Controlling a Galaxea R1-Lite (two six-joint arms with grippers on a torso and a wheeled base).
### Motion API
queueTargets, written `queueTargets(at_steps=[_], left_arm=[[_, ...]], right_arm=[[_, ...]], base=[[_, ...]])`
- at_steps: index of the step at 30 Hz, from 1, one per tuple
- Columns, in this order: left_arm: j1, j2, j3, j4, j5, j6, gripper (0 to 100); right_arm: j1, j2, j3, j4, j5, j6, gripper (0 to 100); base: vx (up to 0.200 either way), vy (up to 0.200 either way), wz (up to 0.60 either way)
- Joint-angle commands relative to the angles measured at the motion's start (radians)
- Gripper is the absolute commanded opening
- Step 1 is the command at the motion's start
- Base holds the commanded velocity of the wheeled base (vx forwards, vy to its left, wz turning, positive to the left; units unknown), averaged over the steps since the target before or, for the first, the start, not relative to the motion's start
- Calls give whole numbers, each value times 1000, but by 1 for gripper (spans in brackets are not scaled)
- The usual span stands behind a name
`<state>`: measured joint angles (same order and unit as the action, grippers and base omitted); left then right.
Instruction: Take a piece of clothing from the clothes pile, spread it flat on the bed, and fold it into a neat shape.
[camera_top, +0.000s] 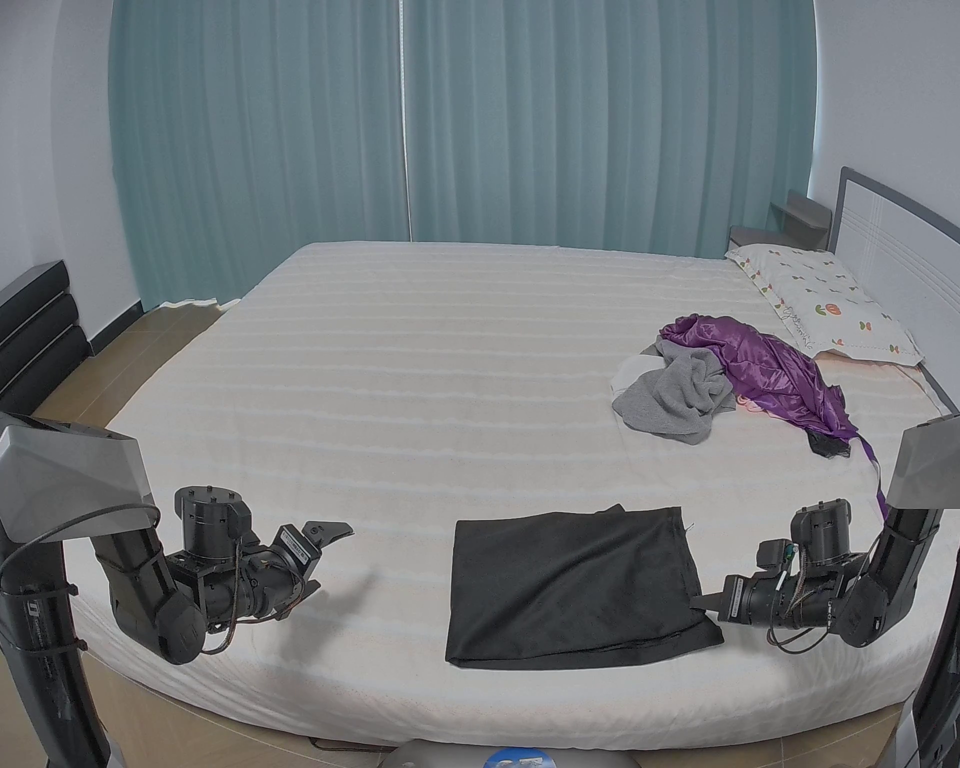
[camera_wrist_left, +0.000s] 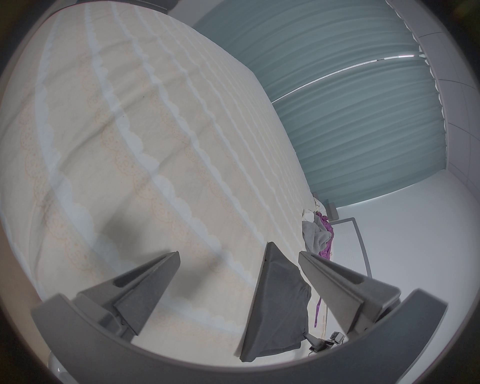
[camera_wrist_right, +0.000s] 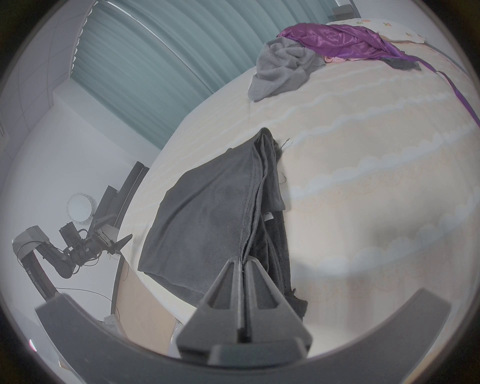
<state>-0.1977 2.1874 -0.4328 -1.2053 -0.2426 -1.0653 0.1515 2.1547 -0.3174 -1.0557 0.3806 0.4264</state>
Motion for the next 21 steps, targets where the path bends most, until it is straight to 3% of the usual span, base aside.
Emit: queueTargets(at_steps=[1,21], left_arm=[[1,2,0,0,0,-1,100],[1,2,0,0,0,-1,100]], right_arm=[[-16,-61,29,0,4,-1,0],[-59,-107,133,-1,11,-34,0]], base=[[0,0,0],[0,0,0]])
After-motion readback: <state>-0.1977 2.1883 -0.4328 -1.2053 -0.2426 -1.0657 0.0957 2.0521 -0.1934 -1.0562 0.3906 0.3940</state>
